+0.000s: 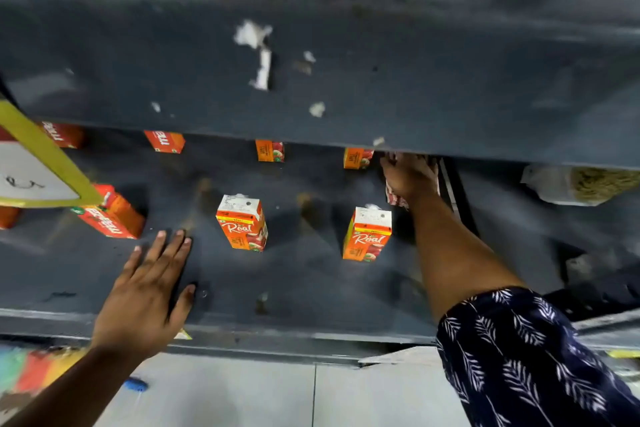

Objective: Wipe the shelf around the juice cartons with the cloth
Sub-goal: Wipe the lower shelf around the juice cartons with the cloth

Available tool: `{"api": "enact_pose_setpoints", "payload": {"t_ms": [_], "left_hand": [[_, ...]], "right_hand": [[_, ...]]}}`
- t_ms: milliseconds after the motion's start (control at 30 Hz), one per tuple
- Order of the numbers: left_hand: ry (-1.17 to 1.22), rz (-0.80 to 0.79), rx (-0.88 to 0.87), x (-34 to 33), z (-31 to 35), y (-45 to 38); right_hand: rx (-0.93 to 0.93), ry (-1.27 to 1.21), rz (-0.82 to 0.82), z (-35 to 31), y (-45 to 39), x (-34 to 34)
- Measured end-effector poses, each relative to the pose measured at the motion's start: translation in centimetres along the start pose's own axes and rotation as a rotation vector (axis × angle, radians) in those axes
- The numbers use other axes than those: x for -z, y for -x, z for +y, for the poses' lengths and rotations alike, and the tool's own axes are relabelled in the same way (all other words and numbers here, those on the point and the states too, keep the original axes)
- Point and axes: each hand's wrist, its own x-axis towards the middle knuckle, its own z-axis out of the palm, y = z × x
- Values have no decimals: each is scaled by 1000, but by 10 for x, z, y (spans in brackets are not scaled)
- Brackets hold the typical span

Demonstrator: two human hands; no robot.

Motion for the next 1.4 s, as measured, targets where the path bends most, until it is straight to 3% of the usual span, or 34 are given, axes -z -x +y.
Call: {"api": "enact_pose_setpoints", "payload": {"t_ms": [67, 267, 767, 900, 1033, 1167, 1400], "left_hand": [[-3, -3, 1, 1, 0, 0], [-11, 3, -13, 1, 0, 2], [38, -38, -95, 3, -6, 6], [78, -74, -111, 2, -12, 10], [123, -91, -124, 11, -18, 17], [145, -106, -182, 20, -31, 13], [148, -97, -261, 16, -39, -5]], "right_hand": [[43, 61, 90, 3, 7, 2], [142, 58, 126, 26, 56, -8], [0, -46, 161, 47, 289, -11], [4, -82, 130, 44, 331, -5], [-142, -95, 39, 43, 370, -6], [-146, -65, 142, 17, 389, -4], [78, -94, 180, -87, 338, 0]]}}
